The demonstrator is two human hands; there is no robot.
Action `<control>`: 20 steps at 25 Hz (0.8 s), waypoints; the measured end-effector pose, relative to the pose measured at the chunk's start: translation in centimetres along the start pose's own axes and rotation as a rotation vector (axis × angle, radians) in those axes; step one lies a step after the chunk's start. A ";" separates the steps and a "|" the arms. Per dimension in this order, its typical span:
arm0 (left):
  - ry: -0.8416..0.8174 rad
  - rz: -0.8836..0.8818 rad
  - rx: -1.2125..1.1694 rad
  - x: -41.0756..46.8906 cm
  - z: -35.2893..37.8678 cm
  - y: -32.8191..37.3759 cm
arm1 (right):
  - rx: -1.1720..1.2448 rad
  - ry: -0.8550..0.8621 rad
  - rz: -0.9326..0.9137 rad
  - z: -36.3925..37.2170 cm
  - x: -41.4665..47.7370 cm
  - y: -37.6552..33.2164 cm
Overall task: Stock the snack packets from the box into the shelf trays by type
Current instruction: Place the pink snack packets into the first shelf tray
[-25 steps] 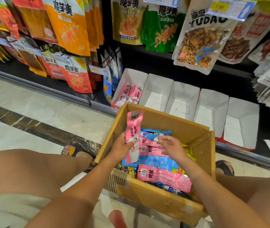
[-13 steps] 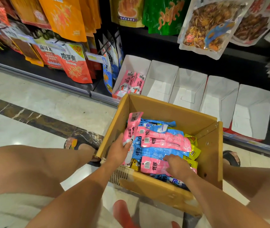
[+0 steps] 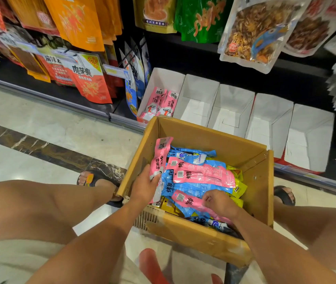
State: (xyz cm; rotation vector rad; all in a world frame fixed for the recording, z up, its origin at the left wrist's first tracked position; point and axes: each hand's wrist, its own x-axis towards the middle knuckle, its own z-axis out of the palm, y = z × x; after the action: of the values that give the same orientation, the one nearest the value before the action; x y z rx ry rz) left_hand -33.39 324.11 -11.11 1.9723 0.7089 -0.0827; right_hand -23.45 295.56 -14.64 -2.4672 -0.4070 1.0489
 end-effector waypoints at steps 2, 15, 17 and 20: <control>-0.010 0.002 -0.043 -0.1 -0.3 0.4 | 0.069 0.042 0.005 -0.8 -0.3 -0.1; -0.148 0.247 -0.102 3.2 -6.7 17.6 | 0.540 0.414 -0.102 -19.3 -2.5 -11.3; -0.221 0.241 -0.107 3.6 -7.7 20.8 | 0.612 0.412 -0.117 -22.1 -4.0 -13.0; -0.273 0.197 -0.161 4.6 -7.7 23.4 | 0.757 0.399 -0.150 -24.0 -5.0 -14.1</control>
State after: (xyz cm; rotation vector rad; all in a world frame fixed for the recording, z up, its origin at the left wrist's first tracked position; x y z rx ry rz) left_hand -19.45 324.84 9.66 1.8218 0.3321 -0.1667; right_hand -10.61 299.20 10.30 -1.8515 -0.0418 0.4903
